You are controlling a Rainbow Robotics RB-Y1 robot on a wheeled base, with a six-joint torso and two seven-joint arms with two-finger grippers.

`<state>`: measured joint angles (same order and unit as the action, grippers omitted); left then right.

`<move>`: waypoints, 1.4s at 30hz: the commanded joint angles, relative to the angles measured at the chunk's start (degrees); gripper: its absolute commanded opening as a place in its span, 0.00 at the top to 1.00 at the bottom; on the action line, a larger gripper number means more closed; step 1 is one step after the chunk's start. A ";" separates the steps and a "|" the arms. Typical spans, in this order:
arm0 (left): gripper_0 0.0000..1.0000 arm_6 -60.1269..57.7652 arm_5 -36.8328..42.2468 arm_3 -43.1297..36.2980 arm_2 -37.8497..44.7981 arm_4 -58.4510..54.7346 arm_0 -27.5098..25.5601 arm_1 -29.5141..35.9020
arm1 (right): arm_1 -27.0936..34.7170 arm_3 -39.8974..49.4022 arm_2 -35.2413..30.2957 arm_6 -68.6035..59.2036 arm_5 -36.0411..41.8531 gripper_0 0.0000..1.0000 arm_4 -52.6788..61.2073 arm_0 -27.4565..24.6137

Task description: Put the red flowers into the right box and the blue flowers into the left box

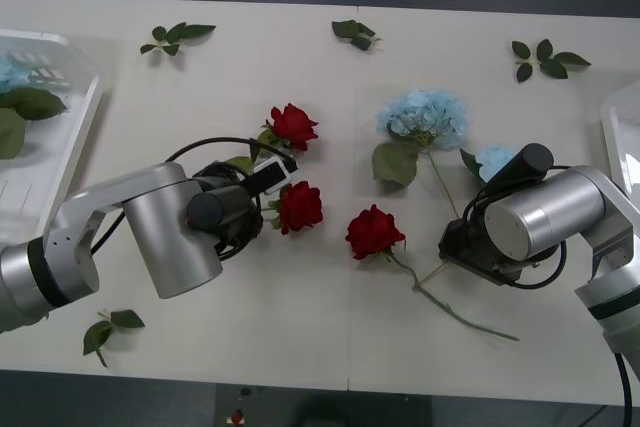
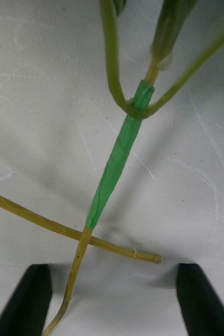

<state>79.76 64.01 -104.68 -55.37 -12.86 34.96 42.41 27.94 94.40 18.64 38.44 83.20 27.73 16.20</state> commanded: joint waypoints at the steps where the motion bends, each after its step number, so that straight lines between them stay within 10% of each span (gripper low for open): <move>1: 0.00 -2.24 -0.47 -1.50 -0.88 0.99 1.07 -0.13 | -0.34 0.43 -0.27 1.28 0.03 1.00 -0.31 1.03; 28: 0.00 -6.89 -6.97 10.46 -2.02 1.43 0.99 -6.72 | 1.42 15.28 -2.47 0.58 11.11 1.00 -0.05 2.88; 34: 0.26 -7.51 -6.88 10.63 -2.02 0.11 0.99 -6.55 | 2.47 22.14 -3.35 0.75 14.62 1.00 -1.81 2.61; 42: 0.97 -8.39 -6.88 10.72 -2.02 -0.59 0.99 -6.02 | 2.82 33.92 -8.80 2.07 23.15 1.00 -2.77 2.17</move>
<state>74.08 57.30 -94.50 -57.72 -12.97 34.96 35.84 29.95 124.07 12.36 38.44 105.30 24.94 18.39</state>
